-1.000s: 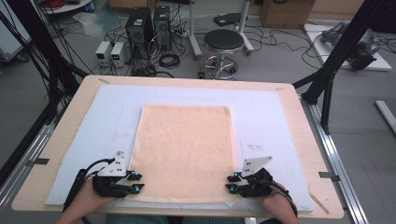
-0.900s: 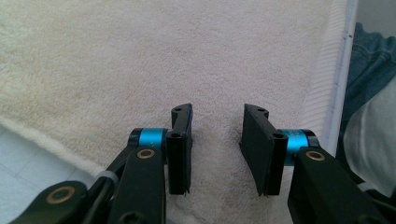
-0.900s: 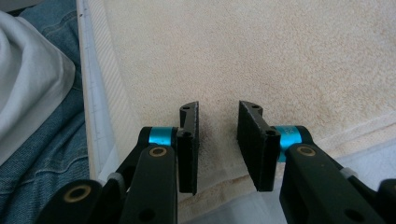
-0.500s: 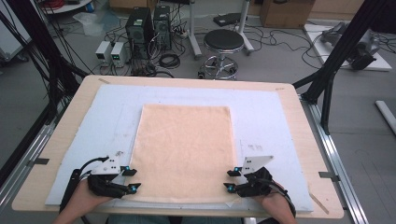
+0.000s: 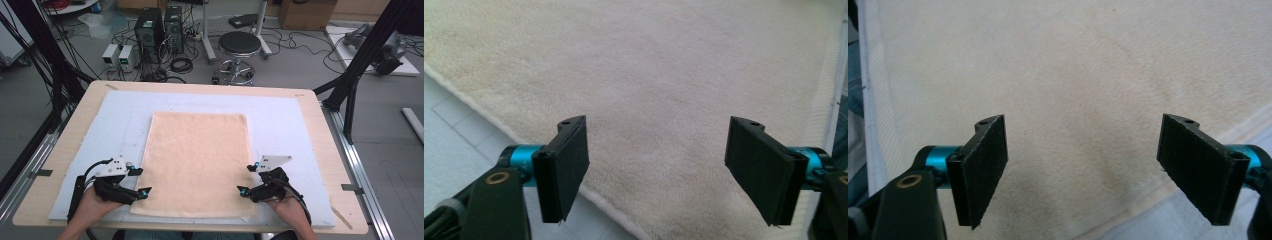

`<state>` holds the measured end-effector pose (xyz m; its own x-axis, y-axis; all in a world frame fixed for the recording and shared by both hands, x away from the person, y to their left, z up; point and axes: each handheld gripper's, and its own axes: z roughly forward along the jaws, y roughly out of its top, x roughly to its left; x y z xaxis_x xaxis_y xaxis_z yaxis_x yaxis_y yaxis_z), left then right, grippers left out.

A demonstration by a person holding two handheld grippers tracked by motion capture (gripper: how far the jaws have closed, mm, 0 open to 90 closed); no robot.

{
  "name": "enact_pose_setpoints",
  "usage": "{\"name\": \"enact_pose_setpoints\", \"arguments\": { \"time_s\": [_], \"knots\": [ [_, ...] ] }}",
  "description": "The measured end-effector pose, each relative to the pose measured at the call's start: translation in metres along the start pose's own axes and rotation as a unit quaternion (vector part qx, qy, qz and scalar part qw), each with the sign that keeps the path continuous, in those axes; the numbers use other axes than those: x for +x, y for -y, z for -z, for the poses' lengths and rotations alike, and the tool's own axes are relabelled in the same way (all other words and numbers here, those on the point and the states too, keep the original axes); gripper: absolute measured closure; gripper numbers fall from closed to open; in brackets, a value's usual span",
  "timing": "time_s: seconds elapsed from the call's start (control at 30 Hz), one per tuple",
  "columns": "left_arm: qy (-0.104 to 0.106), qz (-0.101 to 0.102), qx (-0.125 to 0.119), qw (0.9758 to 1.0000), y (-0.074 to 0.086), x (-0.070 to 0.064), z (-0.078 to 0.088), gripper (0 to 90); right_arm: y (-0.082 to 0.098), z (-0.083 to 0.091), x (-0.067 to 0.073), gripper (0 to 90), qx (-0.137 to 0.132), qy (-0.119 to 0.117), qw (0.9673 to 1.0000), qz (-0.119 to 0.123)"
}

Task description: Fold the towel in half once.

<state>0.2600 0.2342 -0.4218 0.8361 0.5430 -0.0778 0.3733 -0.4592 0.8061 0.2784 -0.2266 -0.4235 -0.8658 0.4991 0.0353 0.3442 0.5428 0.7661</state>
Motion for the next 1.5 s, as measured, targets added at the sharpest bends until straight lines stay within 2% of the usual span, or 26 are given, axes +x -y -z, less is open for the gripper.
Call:
{"name": "enact_pose_setpoints", "arguments": {
  "time_s": [0.07,0.27,0.5,0.57,0.77,0.93,1.03,1.2,1.33,1.5],
  "knots": [
    [-0.006,0.002,0.001,1.0,-0.001,0.001,-0.001,22.2,-0.001,0.002,-0.003,16.9,-0.003,0.012,0.9999,-0.008],
    [-0.016,0.013,-0.005,0.9998,-0.005,0.004,-0.002,15.1,-0.008,0.006,-0.012,13.0,-0.014,0.041,0.999,-0.008],
    [-0.02,0.026,-0.015,0.9994,-0.015,0.01,-0.005,8.6,-0.018,0.007,-0.021,12.7,-0.016,0.042,0.9988,-0.017],
    [-0.021,0.029,-0.018,0.9992,-0.016,0.011,-0.006,7.5,-0.022,0.008,-0.023,12.7,-0.017,0.049,0.9986,-0.013],
    [-0.03,0.031,-0.012,0.999,-0.028,0.02,-0.011,7.3,-0.033,0.009,-0.032,12.7,-0.024,0.053,0.9982,-0.013],
    [-0.037,0.034,-0.023,0.9985,-0.035,0.026,-0.01,7.3,-0.04,0.007,-0.039,12.7,-0.024,0.055,0.9981,-0.013],
    [-0.042,0.044,-0.033,0.9976,-0.039,0.032,-0.007,7.3,-0.044,0.002,-0.047,12.7,-0.024,0.056,0.9981,-0.015],
    [-0.05,0.039,-0.036,0.9973,-0.051,0.04,-0.005,7.4,-0.051,0.0,-0.053,12.7,-0.025,0.049,0.9983,-0.019],
    [-0.049,0.033,-0.034,0.9977,-0.059,0.043,-0.005,7.7,-0.06,0.003,-0.053,12.7,-0.031,0.048,0.9983,-0.011],
    [-0.048,0.031,-0.033,0.9978,-0.064,0.045,-0.006,7.8,-0.066,0.0,-0.055,12.7,-0.022,0.045,0.9987,-0.006]
  ]
}}
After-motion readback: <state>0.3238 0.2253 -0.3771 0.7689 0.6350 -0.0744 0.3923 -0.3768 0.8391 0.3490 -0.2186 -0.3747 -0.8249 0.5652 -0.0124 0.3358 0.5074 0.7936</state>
